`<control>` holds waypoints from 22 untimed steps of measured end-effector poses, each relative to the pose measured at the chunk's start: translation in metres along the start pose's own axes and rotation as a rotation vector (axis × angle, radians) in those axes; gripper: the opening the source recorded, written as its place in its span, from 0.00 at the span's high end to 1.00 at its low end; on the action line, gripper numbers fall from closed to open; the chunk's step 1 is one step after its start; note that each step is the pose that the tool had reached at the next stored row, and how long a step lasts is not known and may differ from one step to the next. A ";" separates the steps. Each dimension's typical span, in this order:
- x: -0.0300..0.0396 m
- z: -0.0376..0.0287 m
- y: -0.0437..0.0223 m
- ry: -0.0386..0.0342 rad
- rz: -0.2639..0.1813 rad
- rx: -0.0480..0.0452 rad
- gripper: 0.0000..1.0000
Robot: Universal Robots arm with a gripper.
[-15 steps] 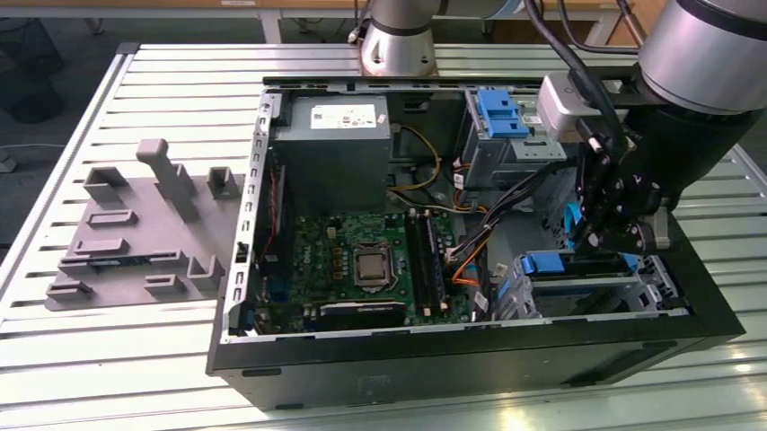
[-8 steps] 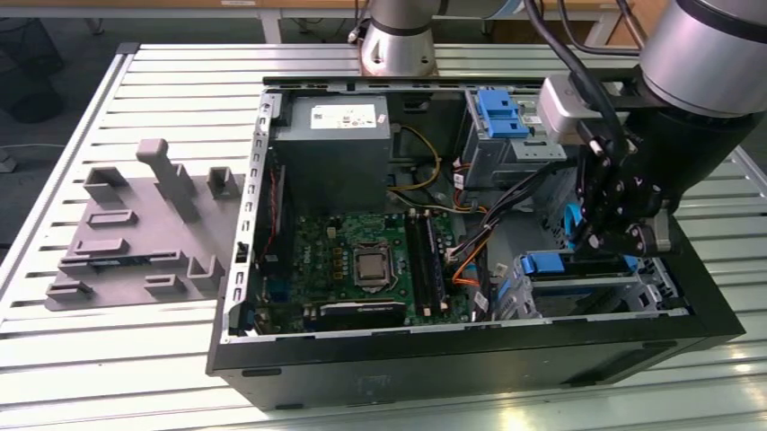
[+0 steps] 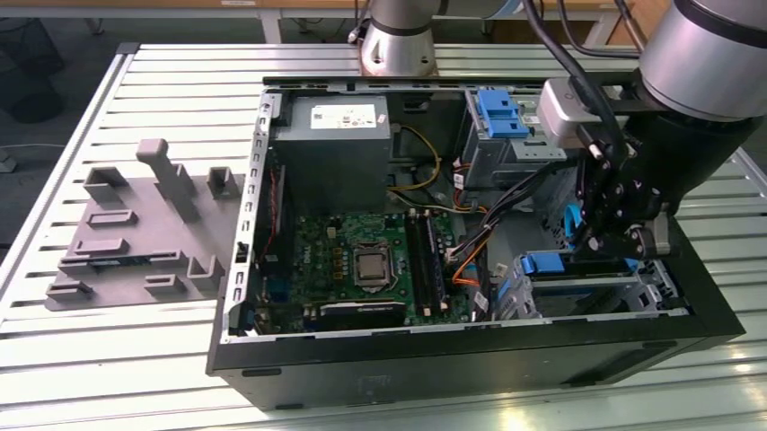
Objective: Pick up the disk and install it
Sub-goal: 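Insert the second disk wire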
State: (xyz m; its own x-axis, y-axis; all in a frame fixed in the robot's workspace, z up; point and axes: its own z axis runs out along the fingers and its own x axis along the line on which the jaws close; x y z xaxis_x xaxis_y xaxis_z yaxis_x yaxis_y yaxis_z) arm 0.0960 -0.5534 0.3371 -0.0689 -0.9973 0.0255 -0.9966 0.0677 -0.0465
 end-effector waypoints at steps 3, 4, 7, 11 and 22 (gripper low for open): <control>0.0002 0.0005 0.0000 0.0002 0.000 0.0000 0.84; 0.0002 0.0008 0.0000 0.0002 0.000 0.0000 0.84; 0.0002 0.0014 -0.0002 0.0001 0.000 0.0000 0.84; 0.0002 0.0020 -0.0004 -0.0001 0.000 0.0000 0.84; 0.0001 0.0056 -0.0004 -0.0002 0.000 0.0000 0.84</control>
State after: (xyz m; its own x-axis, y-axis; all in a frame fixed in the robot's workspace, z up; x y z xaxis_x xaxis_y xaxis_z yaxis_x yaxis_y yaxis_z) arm 0.0966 -0.5537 0.3316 -0.0690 -0.9973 0.0253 -0.9966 0.0678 -0.0465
